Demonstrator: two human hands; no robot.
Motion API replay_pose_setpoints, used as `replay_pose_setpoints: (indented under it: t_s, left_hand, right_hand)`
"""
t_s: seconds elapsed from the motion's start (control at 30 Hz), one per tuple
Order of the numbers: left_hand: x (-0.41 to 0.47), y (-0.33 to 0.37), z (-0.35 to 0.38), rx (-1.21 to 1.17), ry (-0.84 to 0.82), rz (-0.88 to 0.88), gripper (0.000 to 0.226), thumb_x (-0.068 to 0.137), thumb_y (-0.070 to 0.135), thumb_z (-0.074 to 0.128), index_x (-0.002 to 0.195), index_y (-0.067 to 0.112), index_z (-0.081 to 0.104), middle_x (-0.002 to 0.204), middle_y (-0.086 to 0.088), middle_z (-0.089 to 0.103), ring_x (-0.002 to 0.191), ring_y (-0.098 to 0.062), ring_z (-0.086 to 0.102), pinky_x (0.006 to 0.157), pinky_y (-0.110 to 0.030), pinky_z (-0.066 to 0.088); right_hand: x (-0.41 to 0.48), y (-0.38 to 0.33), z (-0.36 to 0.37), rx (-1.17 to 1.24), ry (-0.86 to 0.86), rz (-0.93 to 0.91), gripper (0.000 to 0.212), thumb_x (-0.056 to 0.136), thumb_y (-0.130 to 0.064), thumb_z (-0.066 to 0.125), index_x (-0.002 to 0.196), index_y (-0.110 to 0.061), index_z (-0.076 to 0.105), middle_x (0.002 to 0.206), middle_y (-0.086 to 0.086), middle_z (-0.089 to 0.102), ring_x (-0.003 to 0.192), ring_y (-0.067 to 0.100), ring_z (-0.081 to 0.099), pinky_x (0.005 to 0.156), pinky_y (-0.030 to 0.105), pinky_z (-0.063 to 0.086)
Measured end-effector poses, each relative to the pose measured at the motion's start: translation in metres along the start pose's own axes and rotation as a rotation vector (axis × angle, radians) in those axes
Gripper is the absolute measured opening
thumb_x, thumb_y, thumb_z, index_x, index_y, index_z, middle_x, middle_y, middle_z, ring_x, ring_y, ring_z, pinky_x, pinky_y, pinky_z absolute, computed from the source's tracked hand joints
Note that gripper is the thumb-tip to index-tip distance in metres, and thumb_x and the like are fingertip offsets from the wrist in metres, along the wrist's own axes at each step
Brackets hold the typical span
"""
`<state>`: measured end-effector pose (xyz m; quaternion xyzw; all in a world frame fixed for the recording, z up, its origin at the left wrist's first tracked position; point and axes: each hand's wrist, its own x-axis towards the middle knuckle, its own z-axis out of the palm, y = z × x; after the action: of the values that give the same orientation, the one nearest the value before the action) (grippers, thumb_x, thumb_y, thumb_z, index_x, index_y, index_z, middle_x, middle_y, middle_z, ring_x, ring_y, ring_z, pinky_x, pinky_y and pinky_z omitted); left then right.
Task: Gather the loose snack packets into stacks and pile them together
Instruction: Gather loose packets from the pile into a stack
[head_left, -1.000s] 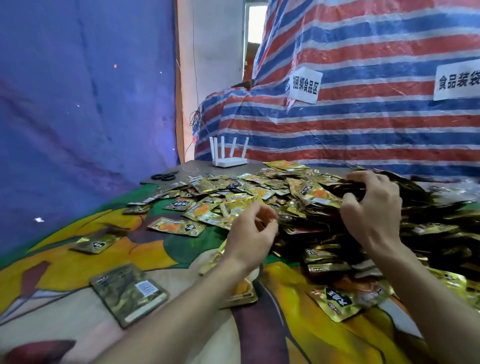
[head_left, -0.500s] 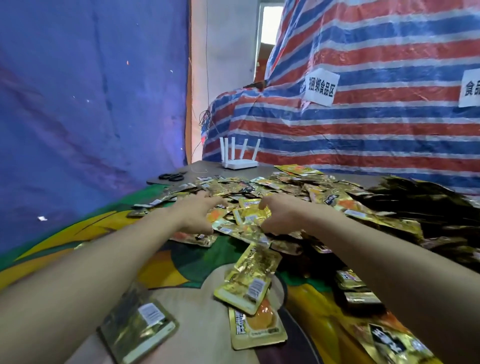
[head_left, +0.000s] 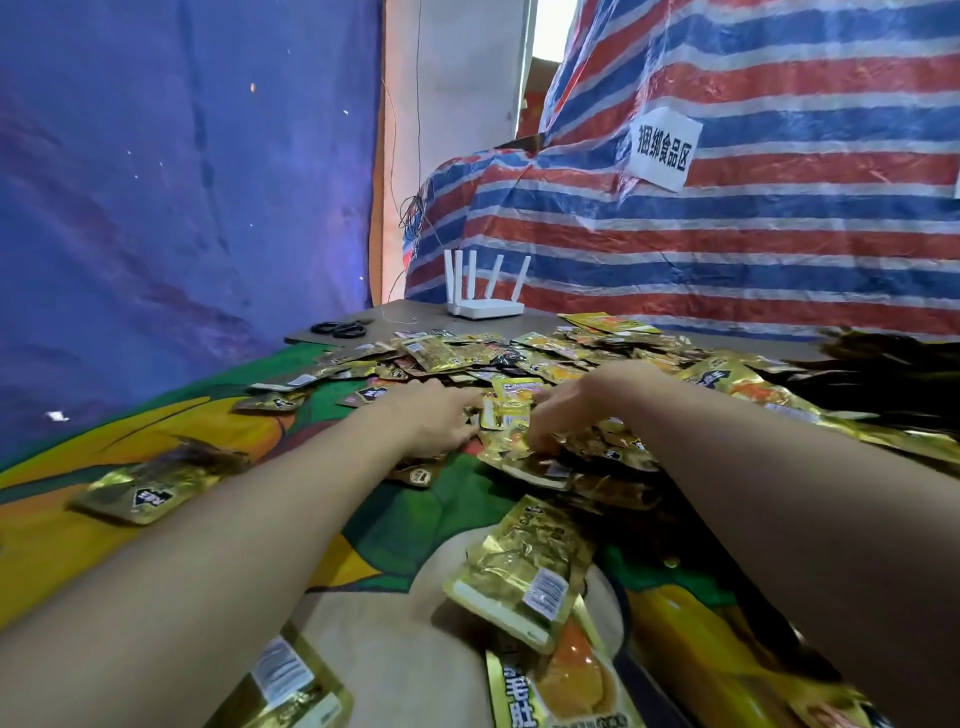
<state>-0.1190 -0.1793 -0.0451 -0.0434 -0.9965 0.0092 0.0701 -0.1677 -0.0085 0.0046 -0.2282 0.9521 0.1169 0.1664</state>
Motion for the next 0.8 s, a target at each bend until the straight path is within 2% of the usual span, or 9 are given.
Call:
replay_pose_setpoints:
  t_s: [0.07,0.17,0.27,0.33,0.4,0.47,0.5,0.63,0.8]
  left_hand:
    - [-0.003,-0.001,-0.001,0.019,0.012,0.022,0.045,0.102,0.038,0.046,0.146,0.035,0.041,0.129,-0.016,0.060,0.105,-0.032,0.059,0.088,-0.041,0.050]
    - [-0.007,0.000,-0.009,-0.012,-0.034,0.046,0.037,0.096,0.033,0.059,0.131,0.028,0.048,0.110,-0.008,0.060,0.089,-0.025,0.053,0.074,-0.035,0.046]
    - [-0.005,0.002,-0.016,-0.032,-0.049,0.040,0.037,0.090,0.024,0.067,0.122,0.025,0.048,0.096,-0.002,0.054,0.081,-0.019,0.052,0.064,-0.033,0.043]
    - [-0.004,0.004,-0.015,-0.053,-0.057,0.016,0.052,0.089,0.016,0.065,0.134,0.026,0.040,0.096,-0.004,0.053,0.080,-0.020,0.053,0.061,-0.033,0.040]
    - [-0.003,0.005,-0.013,-0.066,-0.055,-0.010,0.063,0.090,0.010,0.059,0.145,0.025,0.032,0.113,-0.011,0.057,0.096,-0.029,0.056,0.067,-0.034,0.042]
    - [-0.004,0.003,-0.011,-0.136,-0.020,-0.024,0.064,0.089,0.003,0.052,0.147,0.025,0.035,0.130,-0.016,0.057,0.105,-0.031,0.055,0.067,-0.033,0.042]
    - [-0.004,0.001,-0.010,-0.195,0.007,-0.037,0.065,0.088,0.001,0.050,0.146,0.027,0.038,0.135,-0.017,0.055,0.109,-0.032,0.056,0.070,-0.034,0.044]
    - [-0.012,-0.009,-0.008,-0.413,0.117,-0.065,0.062,0.088,-0.005,0.046,0.139,0.032,0.048,0.145,-0.014,0.050,0.105,-0.031,0.059,0.076,-0.041,0.053]
    - [-0.022,-0.019,-0.011,-0.626,0.187,-0.081,0.054,0.092,-0.004,0.057,0.129,0.036,0.054,0.133,-0.007,0.057,0.102,-0.031,0.062,0.080,-0.041,0.053]
  right_hand:
    - [-0.001,0.003,0.000,0.073,-0.003,0.032,0.043,0.089,-0.030,0.060,0.129,-0.013,0.056,0.123,0.009,0.051,0.111,0.026,0.053,0.086,0.032,0.047]
    - [0.003,0.006,-0.001,0.136,0.064,0.014,0.050,0.081,-0.029,0.069,0.128,-0.015,0.061,0.131,0.006,0.054,0.120,0.028,0.053,0.105,0.048,0.046]
    - [0.000,0.007,-0.003,0.171,0.056,-0.024,0.051,0.076,-0.025,0.075,0.125,-0.012,0.066,0.120,0.003,0.060,0.106,0.023,0.057,0.086,0.038,0.051]
    - [-0.006,0.006,-0.004,0.233,0.001,-0.022,0.060,0.078,-0.030,0.077,0.134,-0.013,0.062,0.125,0.003,0.057,0.094,0.013,0.052,0.070,0.024,0.038]
    - [-0.008,0.007,-0.003,0.265,-0.008,-0.034,0.080,0.075,-0.044,0.082,0.145,-0.019,0.052,0.144,0.004,0.049,0.112,0.019,0.052,0.081,0.023,0.038]
    - [-0.009,0.005,-0.003,0.215,0.054,-0.041,0.106,0.062,-0.057,0.089,0.151,-0.024,0.042,0.154,0.001,0.041,0.136,0.028,0.045,0.106,0.038,0.042]
    - [-0.010,0.002,-0.003,0.204,0.094,-0.034,0.110,0.057,-0.058,0.091,0.149,-0.023,0.042,0.151,0.001,0.045,0.134,0.030,0.047,0.110,0.046,0.043]
    - [-0.004,-0.011,0.003,0.391,0.238,-0.094,0.090,0.054,-0.036,0.099,0.129,-0.014,0.054,0.121,0.005,0.063,0.106,0.027,0.065,0.097,0.045,0.055]
    - [-0.014,-0.012,0.006,0.712,0.328,-0.173,0.091,0.061,-0.021,0.097,0.139,-0.013,0.052,0.121,0.005,0.061,0.105,0.028,0.064,0.089,0.044,0.059]
